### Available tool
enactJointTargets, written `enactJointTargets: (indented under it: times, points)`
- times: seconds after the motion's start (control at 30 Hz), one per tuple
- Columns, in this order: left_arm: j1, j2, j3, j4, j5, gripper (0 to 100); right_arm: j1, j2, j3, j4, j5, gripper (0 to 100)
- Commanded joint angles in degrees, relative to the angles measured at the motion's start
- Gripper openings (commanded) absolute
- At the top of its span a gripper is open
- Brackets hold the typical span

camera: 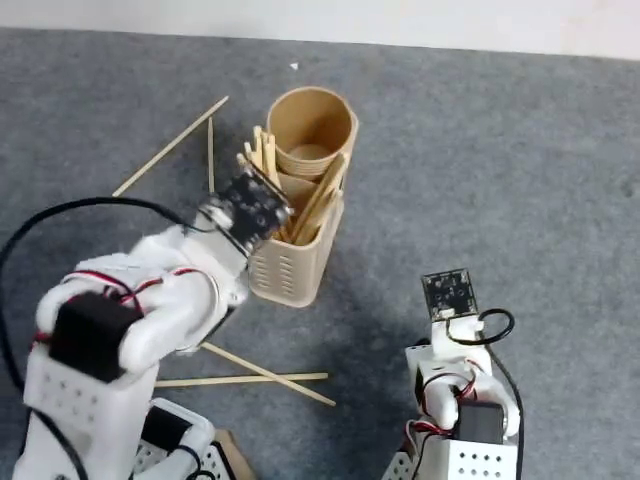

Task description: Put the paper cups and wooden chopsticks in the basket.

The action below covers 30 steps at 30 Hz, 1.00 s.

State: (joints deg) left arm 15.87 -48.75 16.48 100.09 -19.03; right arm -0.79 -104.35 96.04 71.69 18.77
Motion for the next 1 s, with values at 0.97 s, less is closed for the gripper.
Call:
enactJointTargets:
  times: [0.97]
  points:
    - [19.9,31.1,38.8,-33.4,-15.9,19,0.7,-0.7,6.7,0.3,0.5,17.0]
